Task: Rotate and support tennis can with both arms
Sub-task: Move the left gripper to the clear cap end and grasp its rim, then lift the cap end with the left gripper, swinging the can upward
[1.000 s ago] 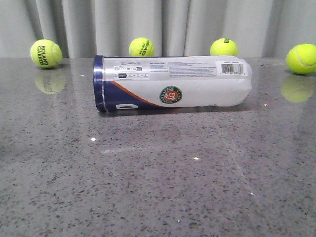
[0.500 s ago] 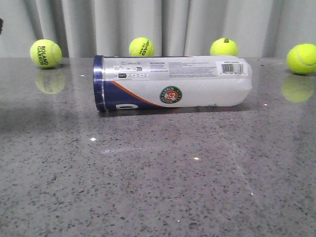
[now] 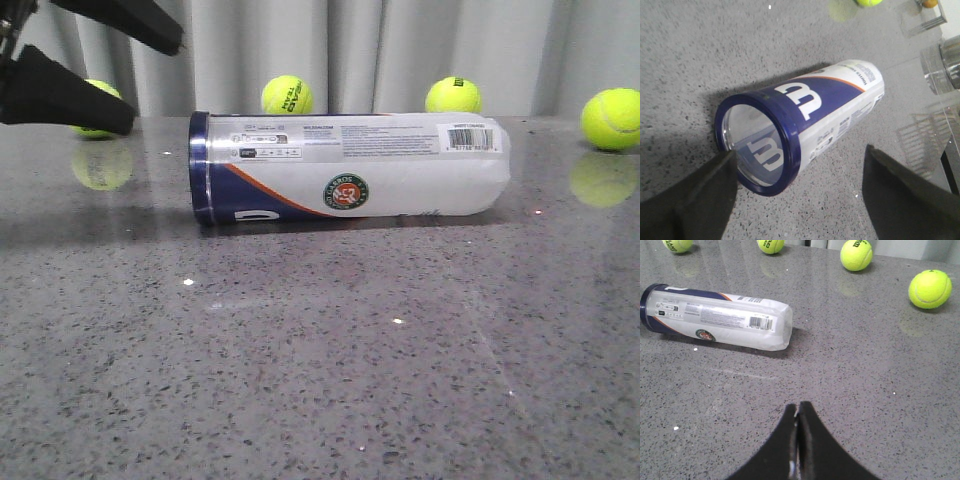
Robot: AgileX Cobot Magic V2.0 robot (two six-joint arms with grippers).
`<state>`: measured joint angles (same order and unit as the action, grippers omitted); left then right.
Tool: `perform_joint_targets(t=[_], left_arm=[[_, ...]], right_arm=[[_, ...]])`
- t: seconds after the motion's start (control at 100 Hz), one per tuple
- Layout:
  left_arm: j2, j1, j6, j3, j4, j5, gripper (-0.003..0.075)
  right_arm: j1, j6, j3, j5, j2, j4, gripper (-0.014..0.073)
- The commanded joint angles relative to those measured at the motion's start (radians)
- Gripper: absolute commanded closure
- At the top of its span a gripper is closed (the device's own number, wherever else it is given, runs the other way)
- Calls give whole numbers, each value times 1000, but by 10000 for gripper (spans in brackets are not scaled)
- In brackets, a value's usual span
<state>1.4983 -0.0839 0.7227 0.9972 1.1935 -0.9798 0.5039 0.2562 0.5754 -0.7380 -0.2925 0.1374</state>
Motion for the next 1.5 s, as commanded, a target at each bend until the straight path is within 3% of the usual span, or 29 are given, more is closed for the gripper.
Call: perform_joint_targets(t=[0.0,0.7,1.04,1.18,1.49], left_arm=[[-3,-29,6,34,86,-6,217],[161,-161,170,38,355,-14,217],[204,-164,205,38,417,-80,229],[204,-164,214,38,417,-91,312],[204,-164,214,38,417,-107,587]], right_arm=[[-4,2,23,78,-12,19,661],[-4,2,23,78,-12,19,661],[-4,2,23,78,-12,19,661],[-4,2,23,78,-12,19,661],[-4,2,23,78,-12,19,661]])
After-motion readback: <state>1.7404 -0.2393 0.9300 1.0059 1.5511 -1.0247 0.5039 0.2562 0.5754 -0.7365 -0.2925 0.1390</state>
